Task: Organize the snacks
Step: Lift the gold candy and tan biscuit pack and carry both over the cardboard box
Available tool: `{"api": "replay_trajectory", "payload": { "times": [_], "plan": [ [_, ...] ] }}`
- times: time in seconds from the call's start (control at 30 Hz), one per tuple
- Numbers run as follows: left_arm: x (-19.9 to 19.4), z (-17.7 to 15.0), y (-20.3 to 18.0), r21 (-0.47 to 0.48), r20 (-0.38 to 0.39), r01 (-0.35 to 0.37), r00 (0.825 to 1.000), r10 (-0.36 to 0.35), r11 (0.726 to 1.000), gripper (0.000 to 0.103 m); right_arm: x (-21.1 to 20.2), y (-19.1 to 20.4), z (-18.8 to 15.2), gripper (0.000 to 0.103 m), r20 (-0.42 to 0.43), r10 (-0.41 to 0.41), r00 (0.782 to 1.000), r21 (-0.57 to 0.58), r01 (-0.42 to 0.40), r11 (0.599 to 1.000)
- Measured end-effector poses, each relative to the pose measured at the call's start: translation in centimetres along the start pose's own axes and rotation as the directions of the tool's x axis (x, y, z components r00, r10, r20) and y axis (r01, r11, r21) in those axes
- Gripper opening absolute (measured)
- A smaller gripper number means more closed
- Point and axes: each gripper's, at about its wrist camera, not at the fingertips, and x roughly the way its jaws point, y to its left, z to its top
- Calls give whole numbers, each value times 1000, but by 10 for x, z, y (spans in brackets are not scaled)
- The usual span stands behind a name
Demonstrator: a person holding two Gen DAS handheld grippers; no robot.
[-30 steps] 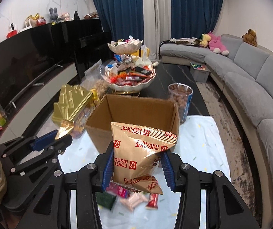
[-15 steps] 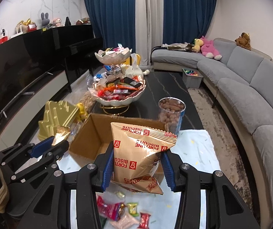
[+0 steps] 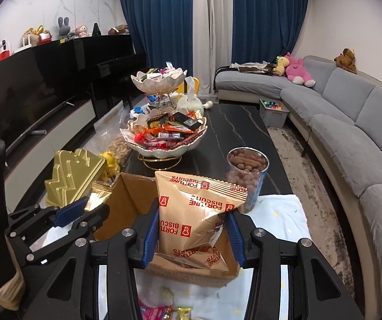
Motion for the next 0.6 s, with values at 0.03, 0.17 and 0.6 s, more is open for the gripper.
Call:
{"api": "replay_trajectory", "payload": {
  "times": [0.03,0.17,0.6],
  "plan": [
    [2,1,0,0,-3,2,1000,-2,1000,22,5,0,1,46,-7,3,1000,0,-3,1000],
    [12,3,4,-15,-17,7,1000,-7,1000,22,20,0,2,46,-27,12,1000,-11,-12,1000],
    [36,2,2,-18,-56,30,998,-31,999,23,50,-3,3,47,-80,38,996,-20,-40,999]
  ]
}}
